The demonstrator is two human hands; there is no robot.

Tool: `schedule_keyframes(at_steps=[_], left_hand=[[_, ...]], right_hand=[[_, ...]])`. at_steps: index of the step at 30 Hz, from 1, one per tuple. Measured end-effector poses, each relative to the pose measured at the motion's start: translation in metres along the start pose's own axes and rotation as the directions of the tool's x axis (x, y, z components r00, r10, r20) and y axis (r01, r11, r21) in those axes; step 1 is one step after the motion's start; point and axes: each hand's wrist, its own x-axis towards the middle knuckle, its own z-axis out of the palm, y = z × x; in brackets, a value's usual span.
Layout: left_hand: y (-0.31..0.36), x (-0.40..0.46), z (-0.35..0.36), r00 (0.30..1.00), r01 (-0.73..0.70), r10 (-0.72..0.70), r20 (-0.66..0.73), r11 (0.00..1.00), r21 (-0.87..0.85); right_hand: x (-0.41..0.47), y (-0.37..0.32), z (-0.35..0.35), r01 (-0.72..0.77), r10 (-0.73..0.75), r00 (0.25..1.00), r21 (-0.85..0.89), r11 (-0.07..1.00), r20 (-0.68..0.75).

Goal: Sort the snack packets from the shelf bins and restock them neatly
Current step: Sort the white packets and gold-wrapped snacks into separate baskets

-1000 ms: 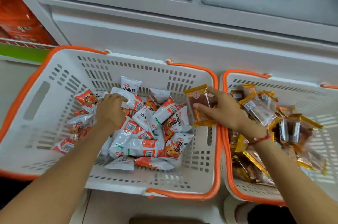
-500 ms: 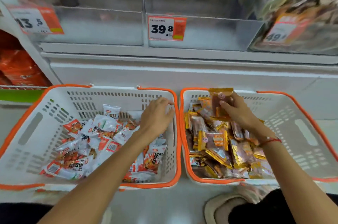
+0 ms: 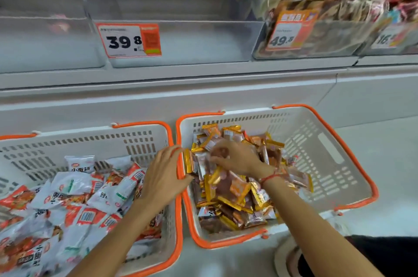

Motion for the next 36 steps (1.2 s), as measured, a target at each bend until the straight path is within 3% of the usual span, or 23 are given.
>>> schedule_keyframes(at_steps=[4,7,11,14,16,18,20,22,24,26,28,30,32,34,36], left_hand=[[-0.001,0.014,0.006,0.991,0.065,-0.066,-0.115,0.998,-0.012],[0.004,0.026,0.012,0.979,0.132,-0.136,-0.150,0.991,-0.037],[0.032,0.038,0.014,0.937,0.005,-0.001,-0.349,1.000,0.010],[0.068,0.060,0.027,0.952,-0.166,0.172,-0.251,0.985,0.043],[0.086,0.079,0.046,0.982,-0.182,0.184,-0.049,0.982,0.045],[0.093,0.093,0.066,0.982,-0.160,0.141,0.124,0.974,0.163],[0.091,0.103,0.080,0.977,-0.118,0.069,0.200,0.962,0.246],[0.089,0.111,0.083,0.974,-0.087,0.028,0.223,0.962,0.258],[0.089,0.118,0.079,0.977,-0.120,0.076,0.199,0.968,0.220],[0.091,0.127,0.074,0.971,-0.210,0.196,0.136,0.972,0.101],[0.094,0.133,0.073,0.955,-0.257,0.255,0.148,0.966,-0.002],[0.097,0.134,0.077,0.933,-0.279,0.268,0.241,0.960,0.011],[0.095,0.129,0.087,0.904,-0.346,0.300,0.304,0.932,0.110],[0.092,0.123,0.094,0.905,-0.363,0.321,0.278,0.924,0.116],[0.091,0.121,0.091,0.912,-0.345,0.307,0.272,0.933,0.104]], right_hand=[[0.018,0.021,0.037,0.112,-0.137,0.968,-0.127,0.985,-0.208],[0.010,0.042,0.039,0.151,-0.156,0.952,-0.041,0.988,-0.264],[-0.009,0.081,0.016,0.005,0.044,0.873,0.099,0.995,-0.485],[-0.014,0.127,-0.002,-0.210,0.222,0.815,0.084,0.974,-0.535],[-0.014,0.157,-0.005,-0.342,0.327,0.854,0.036,0.939,-0.405],[-0.013,0.169,-0.004,-0.369,0.385,0.913,0.127,0.921,-0.137],[-0.015,0.168,0.000,-0.319,0.316,0.947,0.252,0.914,0.053],[-0.017,0.161,0.001,-0.267,0.238,0.963,0.361,0.893,0.124],[-0.016,0.149,-0.005,-0.309,0.191,0.938,0.447,0.839,0.290],[-0.016,0.141,-0.017,-0.359,0.126,0.853,0.396,0.845,0.506],[-0.018,0.140,-0.027,-0.365,0.083,0.804,0.379,0.850,0.588],[-0.024,0.148,-0.033,-0.427,0.154,0.863,0.532,0.731,0.481],[-0.026,0.168,-0.032,-0.471,0.405,0.874,0.678,0.564,0.269],[-0.021,0.197,-0.026,-0.538,0.646,0.763,0.556,0.633,0.002],[-0.011,0.221,-0.018,-0.676,0.737,0.671,0.338,0.655,-0.085]])
